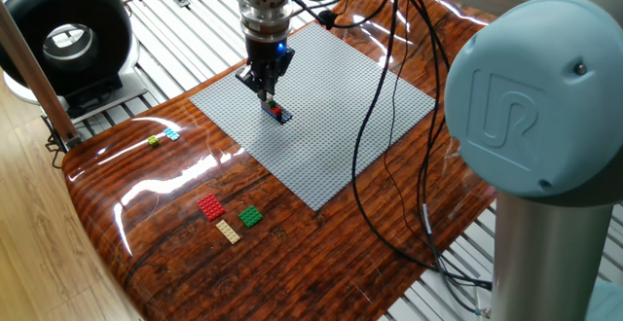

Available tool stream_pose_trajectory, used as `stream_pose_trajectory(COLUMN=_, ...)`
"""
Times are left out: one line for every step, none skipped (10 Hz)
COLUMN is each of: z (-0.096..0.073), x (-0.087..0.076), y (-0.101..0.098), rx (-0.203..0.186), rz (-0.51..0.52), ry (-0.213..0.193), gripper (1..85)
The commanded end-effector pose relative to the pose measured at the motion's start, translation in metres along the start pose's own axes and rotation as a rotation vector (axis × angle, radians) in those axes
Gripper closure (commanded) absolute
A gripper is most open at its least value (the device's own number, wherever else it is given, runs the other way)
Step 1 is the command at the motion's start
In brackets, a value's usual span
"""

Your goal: Build with small Lego blocks

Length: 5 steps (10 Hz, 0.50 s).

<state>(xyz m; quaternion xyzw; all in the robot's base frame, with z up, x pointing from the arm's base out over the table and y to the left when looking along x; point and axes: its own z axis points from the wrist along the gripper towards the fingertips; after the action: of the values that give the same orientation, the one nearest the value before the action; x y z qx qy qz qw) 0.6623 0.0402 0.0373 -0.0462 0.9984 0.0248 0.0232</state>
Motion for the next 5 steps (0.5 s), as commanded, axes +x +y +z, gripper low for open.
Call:
stream_pose_trajectory(z=0.000, x=0.000, y=0.000, rx=-0.004, rz=0.007, ry=-0.001, gripper=84.3)
stream_pose_trajectory(z=-0.003, x=0.000, y=-0.005, rx=0.026, rz=0.009, ry=0.009, gripper=84.0)
stream_pose_trajectory(z=-0.009, x=-0.001, y=-0.007, rx=0.043, rz=-0.003, ry=0.017, gripper=67.0)
stream_pose_trajectory(z=-0.012, x=-0.002, y=-0.007, rx=0.059, rz=-0.004, ry=0.031, gripper=51.0)
stream_pose_trajectory(z=-0.011, x=-0.007, y=-0.003, rx=0.046, rz=-0.018, ry=0.020, gripper=42.3)
